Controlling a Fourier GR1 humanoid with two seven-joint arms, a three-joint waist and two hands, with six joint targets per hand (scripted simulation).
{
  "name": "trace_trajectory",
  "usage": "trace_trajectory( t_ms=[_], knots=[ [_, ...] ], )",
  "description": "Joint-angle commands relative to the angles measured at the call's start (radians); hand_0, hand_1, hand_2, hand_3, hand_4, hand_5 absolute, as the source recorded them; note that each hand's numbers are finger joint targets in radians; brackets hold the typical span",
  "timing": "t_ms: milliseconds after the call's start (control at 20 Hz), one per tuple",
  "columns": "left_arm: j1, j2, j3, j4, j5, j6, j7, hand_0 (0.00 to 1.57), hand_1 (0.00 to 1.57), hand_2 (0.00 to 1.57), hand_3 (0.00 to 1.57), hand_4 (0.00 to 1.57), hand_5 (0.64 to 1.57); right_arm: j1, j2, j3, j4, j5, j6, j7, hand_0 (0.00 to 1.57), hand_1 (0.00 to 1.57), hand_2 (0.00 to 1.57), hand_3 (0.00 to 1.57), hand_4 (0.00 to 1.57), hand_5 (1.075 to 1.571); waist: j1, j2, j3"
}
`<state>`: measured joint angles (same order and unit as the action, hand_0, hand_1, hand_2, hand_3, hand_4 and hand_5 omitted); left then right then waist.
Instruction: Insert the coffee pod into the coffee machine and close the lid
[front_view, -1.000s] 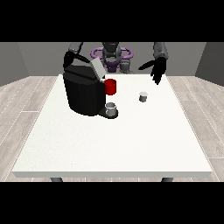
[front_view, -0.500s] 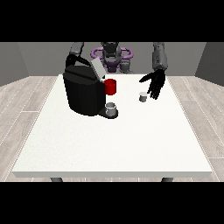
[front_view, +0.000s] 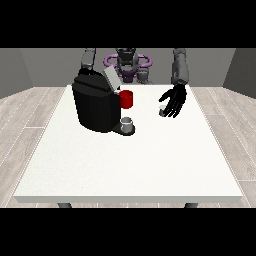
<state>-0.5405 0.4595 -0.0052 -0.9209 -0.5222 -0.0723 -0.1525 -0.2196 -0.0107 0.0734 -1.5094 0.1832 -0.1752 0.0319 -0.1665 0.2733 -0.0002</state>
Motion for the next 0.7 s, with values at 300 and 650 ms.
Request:
trace_trajectory(
  t_ms=[300, 650],
  knots=[
    [-0.064, 0.009, -0.080, 0.114, -0.199, 0.114, -0.061, 0.82, 0.82, 0.96, 0.80, 0.37, 1.571, -0.076, -0.019, -0.026, 0.063, -0.023, 0.043, -0.002, 0.00, 0.00, 0.00, 0.00, 0.00, 1.571, -0.009, 0.040, 0.0000],
    [-0.066, -0.010, -0.149, 0.190, -0.294, 0.029, -0.011, 0.75, 0.75, 0.94, 0.81, 0.37, 1.571, -0.045, -0.019, -0.033, 0.119, -0.049, 0.067, 0.007, 0.00, 0.00, 0.00, 0.00, 0.00, 1.571, -0.004, -0.046, 0.0003]
  ],
)
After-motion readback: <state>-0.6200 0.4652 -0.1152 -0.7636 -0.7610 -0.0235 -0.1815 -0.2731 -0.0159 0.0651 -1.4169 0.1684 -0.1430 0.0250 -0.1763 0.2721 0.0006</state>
